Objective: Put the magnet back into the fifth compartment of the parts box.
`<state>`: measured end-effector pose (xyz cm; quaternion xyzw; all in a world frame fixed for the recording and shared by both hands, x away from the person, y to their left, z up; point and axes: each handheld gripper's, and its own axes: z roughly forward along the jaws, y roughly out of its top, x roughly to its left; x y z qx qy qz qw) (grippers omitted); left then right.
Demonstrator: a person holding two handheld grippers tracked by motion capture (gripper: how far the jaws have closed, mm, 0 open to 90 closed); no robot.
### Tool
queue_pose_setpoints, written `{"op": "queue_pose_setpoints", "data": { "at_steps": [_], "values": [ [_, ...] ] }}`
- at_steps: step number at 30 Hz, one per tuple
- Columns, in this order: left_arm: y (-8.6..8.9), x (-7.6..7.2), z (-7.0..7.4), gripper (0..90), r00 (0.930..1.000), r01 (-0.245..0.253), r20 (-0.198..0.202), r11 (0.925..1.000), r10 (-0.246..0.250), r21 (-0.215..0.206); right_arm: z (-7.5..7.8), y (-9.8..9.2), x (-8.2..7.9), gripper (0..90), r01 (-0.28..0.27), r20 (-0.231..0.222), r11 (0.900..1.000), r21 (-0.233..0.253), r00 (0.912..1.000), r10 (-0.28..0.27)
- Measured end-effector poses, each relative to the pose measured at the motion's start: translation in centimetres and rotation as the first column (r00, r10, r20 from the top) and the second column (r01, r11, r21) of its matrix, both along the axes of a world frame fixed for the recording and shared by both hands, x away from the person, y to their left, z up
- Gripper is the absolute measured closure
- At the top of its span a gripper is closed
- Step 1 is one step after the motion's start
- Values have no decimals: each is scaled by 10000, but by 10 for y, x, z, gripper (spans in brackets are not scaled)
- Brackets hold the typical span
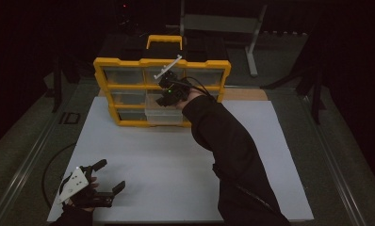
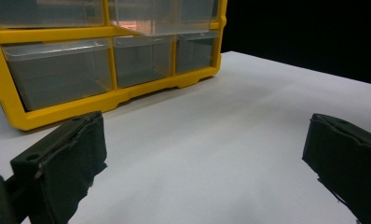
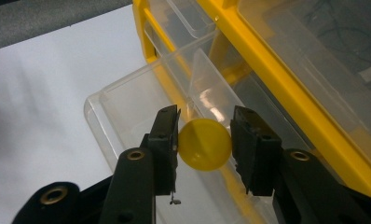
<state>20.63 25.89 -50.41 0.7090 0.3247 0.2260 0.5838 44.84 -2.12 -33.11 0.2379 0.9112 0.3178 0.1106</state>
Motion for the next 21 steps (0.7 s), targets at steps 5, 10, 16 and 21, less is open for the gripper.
{"op": "queue_pose_setpoints", "data": {
  "at_steps": [5, 10, 16, 21],
  "values": [
    [0, 0, 0, 2, 10000, 2, -15, 10000, -2, 7, -1, 0, 0, 617, 6, -2, 10000, -18, 10000, -6],
    [0, 0, 0, 2, 10000, 6, -20, 10000, -6, 10, 1, 1, -2, 498, -55, -44, 10000, -3, 10000, 55],
    [0, 0, 0, 2, 10000, 3, -33, 10000, -2, 15, 6, 0, -6, 286, 90, -95, 9994, 334, 9999, -86],
    [0, 0, 0, 2, 10000, 3, -41, 10000, -3, 27, 7, 0, -9, 199, 133, -97, 9994, 313, 9999, -130]
  ]
}}
